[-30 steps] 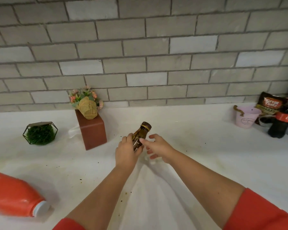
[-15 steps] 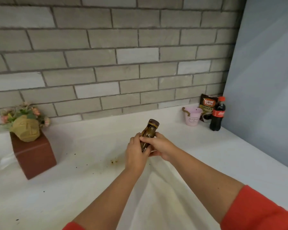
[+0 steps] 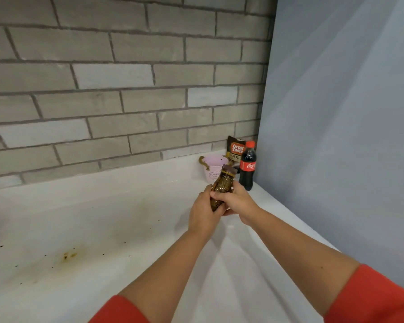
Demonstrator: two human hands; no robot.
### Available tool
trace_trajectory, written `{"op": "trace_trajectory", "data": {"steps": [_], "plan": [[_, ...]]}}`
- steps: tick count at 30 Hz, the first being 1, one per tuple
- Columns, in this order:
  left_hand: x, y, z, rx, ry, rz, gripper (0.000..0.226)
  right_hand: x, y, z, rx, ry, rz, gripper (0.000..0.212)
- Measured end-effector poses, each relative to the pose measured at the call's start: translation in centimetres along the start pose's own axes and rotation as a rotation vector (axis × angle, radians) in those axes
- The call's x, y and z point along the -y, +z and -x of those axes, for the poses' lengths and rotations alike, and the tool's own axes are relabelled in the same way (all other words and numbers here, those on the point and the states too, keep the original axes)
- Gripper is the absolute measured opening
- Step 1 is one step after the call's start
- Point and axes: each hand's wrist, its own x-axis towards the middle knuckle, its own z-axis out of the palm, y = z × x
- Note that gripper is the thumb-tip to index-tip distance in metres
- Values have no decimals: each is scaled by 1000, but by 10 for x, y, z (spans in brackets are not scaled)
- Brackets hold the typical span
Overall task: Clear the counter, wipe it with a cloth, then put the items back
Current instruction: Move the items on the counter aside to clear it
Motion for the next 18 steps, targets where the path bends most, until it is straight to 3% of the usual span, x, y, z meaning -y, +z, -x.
{"op": "trace_trajectory", "data": {"steps": [8,18], "plan": [[-28,71,-36,134,-58,41,55,-17,-72,-41,-132,-147,224,61],[-43,117,-64,229,-127,135,59,-43,-110,-84,-218,-115,262,59]]}}
